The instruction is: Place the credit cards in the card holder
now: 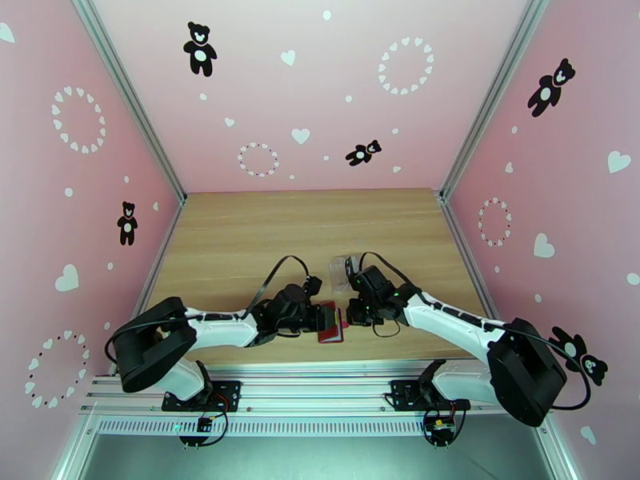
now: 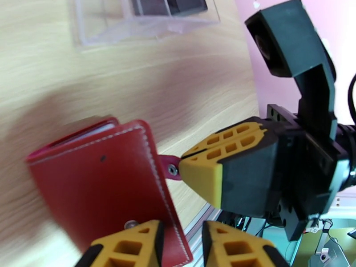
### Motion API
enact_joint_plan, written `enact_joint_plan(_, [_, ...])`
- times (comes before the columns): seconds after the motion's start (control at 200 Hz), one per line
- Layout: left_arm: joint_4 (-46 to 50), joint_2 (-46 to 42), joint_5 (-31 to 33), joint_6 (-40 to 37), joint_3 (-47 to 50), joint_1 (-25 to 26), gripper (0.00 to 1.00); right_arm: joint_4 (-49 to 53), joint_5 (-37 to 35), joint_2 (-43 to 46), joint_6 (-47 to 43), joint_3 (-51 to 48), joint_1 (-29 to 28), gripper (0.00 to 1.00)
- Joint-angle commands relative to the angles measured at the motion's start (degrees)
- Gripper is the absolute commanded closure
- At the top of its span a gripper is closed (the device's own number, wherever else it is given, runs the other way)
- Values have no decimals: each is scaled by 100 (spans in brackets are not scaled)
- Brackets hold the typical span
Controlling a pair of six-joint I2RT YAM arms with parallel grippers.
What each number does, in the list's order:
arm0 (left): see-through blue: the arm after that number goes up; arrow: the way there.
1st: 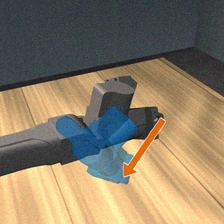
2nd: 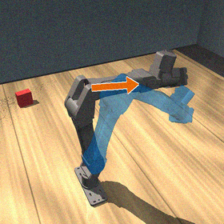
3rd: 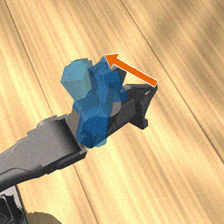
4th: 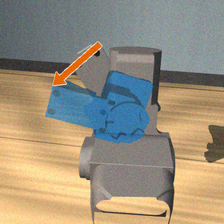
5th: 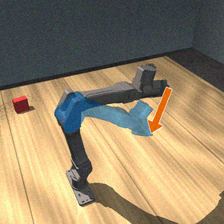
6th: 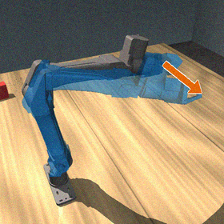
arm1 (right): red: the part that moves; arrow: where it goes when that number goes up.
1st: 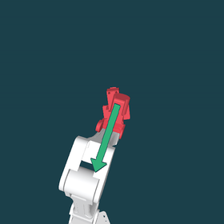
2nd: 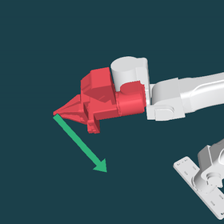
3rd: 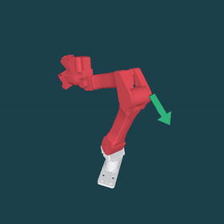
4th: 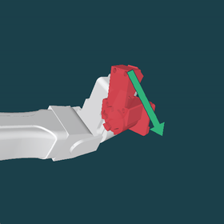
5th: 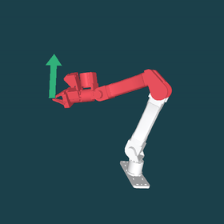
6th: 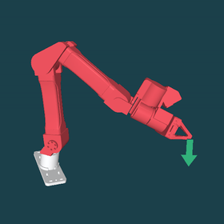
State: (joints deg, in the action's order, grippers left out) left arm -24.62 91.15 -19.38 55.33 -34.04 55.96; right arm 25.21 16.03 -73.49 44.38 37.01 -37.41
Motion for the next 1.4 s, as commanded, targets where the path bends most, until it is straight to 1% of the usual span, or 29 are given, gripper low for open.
enact_joint_plan(0.0, [-64, 220, -140, -122, -236, 61, 61, 204, 21, 182, -113, -98, 60, 100])
enact_joint_plan(0.13, [125, 444, -145, -180, -398, 63, 57, 258, 9, 230, -158, -98, 114, 100])
enact_joint_plan(0.29, [481, 556, -152, -326, -599, 64, 56, 341, 61, 237, -208, 19, 126, 100])
enact_joint_plan(0.455, [1170, 72, -18, -677, -785, 62, 55, 466, 50, 290, -263, 130, 136, 100])
enact_joint_plan(0.59, [2071, -491, 451, -925, -894, 64, 55, 442, 66, 248, -263, 149, 137, 100])
enact_joint_plan(0.651, [2438, -709, 668, -957, -848, 62, 56, 420, 91, 221, -263, 159, 137, 100])
enact_joint_plan(0.696, [2539, -847, 743, -947, -737, 64, 59, 416, 99, 220, -271, 166, 137, 100])
enact_joint_plan(0.806, [2605, -1029, 836, -895, -448, 63, 69, 465, 84, 213, -306, 204, 137, 100])
enact_joint_plan(0.926, [2206, -769, 625, -782, -288, 64, 84, 492, 91, 195, -334, 243, 137, 100])
enact_joint_plan(0.991, [2110, -568, 591, -771, -334, 64, 95, 495, 100, 182, -342, 275, 137, 100])
enact_joint_plan(1.056, [2175, -377, 646, -774, -429, 63, 100, 540, 108, 161, -355, 324, 137, 100])
enact_joint_plan(1.236, [2023, 35, 528, -774, -536, 65, 100, 660, 108, 155, -404, 486, 144, 100])
enact_joint_plan(1.396, [1959, 266, 530, -762, -586, 62, 100, 520, 416, 33, -386, 543, 137, 100])
